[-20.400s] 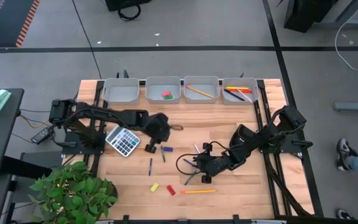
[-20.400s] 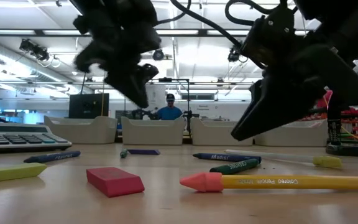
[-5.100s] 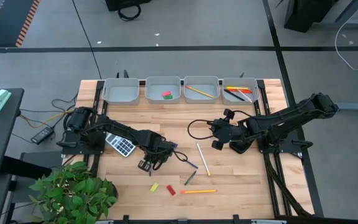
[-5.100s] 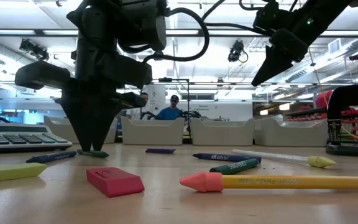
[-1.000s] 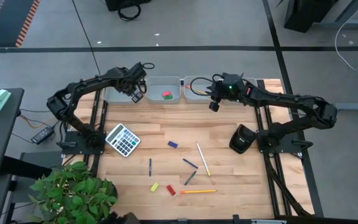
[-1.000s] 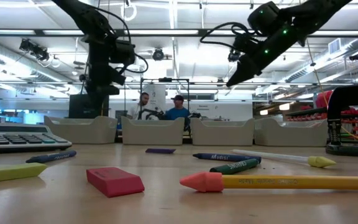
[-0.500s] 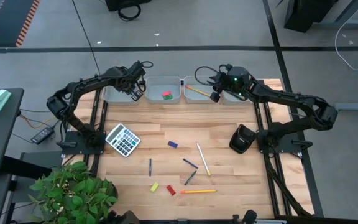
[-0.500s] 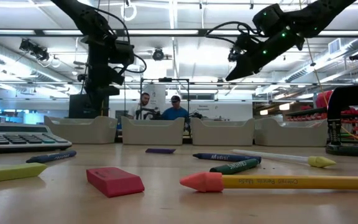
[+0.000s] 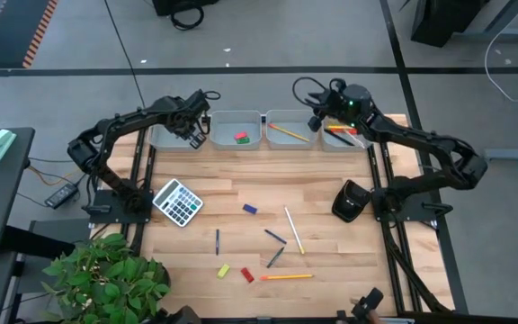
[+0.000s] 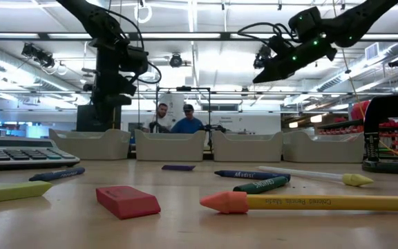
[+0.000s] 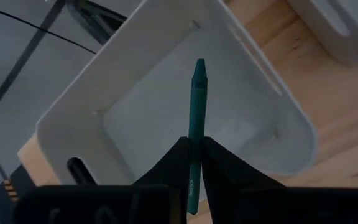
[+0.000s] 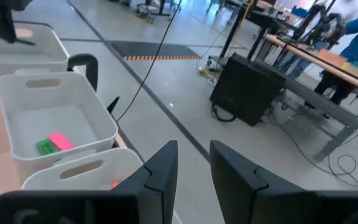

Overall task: Sort crayons/erasers/pens/pencils in bins
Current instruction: Put the top green crayon into the gray bin, then adjust the pink pen in the gray bin

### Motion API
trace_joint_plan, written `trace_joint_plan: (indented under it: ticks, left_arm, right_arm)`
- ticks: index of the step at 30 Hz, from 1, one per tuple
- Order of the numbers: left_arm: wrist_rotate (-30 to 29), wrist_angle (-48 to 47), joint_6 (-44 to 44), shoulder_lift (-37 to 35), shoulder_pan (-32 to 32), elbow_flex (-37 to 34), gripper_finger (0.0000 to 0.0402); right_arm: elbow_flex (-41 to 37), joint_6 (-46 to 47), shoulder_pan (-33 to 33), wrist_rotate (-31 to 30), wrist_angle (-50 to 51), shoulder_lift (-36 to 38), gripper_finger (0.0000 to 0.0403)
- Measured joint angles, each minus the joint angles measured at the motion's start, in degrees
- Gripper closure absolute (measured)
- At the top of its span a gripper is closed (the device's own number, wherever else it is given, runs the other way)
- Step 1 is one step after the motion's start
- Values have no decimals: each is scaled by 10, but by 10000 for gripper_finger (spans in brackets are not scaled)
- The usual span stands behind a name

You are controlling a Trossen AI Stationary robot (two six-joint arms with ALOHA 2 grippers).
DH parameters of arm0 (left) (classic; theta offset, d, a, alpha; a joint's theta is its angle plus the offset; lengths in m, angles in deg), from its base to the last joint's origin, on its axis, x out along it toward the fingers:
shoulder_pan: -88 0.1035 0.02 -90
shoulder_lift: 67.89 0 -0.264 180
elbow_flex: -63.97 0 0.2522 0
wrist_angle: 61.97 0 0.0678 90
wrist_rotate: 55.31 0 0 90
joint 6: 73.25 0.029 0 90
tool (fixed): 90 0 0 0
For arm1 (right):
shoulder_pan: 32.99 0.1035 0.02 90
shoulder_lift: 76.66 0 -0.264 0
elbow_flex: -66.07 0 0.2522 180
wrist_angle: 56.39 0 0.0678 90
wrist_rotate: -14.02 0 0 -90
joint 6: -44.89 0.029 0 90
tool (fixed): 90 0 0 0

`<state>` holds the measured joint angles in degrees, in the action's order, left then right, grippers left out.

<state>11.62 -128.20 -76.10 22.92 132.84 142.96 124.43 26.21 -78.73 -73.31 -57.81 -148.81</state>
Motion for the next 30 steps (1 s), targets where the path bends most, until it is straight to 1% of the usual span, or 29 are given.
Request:
trace_joint_plan:
  ticks: [6,9,14,19,22,24,28,30]
  left_arm:
    - [5,0,0,1,3,0,353]
    - [4,-1,4,17,5,0,346]
    - [4,-1,4,50,6,0,308]
    - [2,6,5,57,6,1,268]
    - [2,0,5,57,5,19,253]
    - [2,0,8,56,0,39,248]
    - [2,12,21,56,-18,76,249]
    - [2,27,39,56,-28,88,254]
  right_arm:
    - [0,2,-3,1,-8,-34,299]
    - [0,2,-3,1,-11,-56,299]
    - [0,2,-3,1,-33,-79,299]
    - [0,0,-3,1,-44,-79,299]
    - [0,3,-6,3,-56,-79,299]
    - [0,12,-7,22,-59,-79,299]
    - [0,32,-10,80,-59,-79,299]
    - [0,42,-10,92,-58,-79,299]
